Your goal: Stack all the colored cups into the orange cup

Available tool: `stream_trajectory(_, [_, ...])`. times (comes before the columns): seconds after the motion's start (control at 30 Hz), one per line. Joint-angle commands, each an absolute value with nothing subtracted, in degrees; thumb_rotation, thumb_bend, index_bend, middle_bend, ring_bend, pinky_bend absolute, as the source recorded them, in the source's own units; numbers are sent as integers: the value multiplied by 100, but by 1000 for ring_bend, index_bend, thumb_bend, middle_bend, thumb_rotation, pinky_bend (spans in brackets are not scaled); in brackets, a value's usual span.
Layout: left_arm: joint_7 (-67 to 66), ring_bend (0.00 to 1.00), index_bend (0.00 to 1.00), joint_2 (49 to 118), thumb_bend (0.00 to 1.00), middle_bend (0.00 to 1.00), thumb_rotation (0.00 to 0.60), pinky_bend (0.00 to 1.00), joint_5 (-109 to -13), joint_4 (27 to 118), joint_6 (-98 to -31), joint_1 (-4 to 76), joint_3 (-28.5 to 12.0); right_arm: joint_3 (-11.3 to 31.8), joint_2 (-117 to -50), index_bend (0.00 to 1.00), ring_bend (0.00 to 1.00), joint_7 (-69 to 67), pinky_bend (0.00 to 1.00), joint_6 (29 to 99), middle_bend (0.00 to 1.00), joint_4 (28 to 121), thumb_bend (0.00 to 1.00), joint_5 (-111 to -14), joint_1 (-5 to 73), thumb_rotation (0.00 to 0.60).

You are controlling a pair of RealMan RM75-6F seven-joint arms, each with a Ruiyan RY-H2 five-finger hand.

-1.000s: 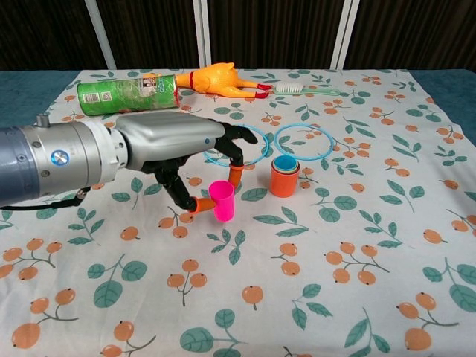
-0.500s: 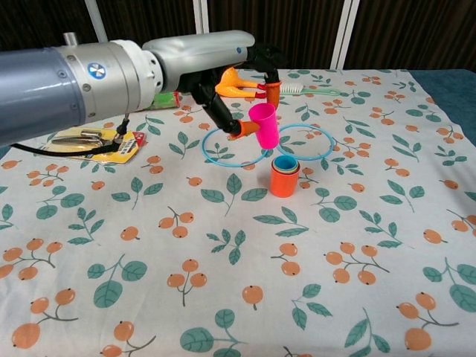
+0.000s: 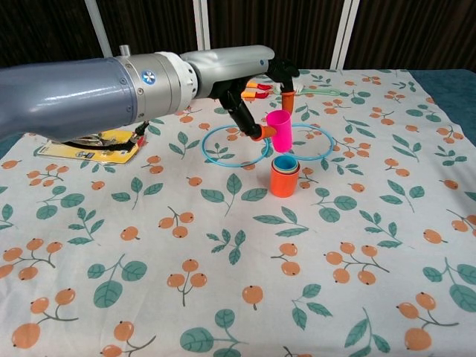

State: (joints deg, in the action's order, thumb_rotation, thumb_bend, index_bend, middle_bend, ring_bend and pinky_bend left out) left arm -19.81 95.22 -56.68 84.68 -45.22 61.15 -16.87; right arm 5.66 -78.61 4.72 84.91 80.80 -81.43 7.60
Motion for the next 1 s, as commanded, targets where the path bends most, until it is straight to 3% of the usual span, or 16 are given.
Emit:
stream_trajectory(0.03, [-1867, 0, 483, 9637, 353, 44, 600, 0, -5728, 8310, -4497, 6165, -1678, 565, -7856, 22, 0, 464, 40, 8477, 0, 8066, 369, -8143, 759, 600])
stream_trajectory(1.0, [-1798, 0, 462, 9997, 338, 41, 600, 0, -5735, 7782, -4424, 6312, -1489, 623, -7834, 22, 0, 424, 40, 8465, 0, 8084, 369, -8131, 725, 600])
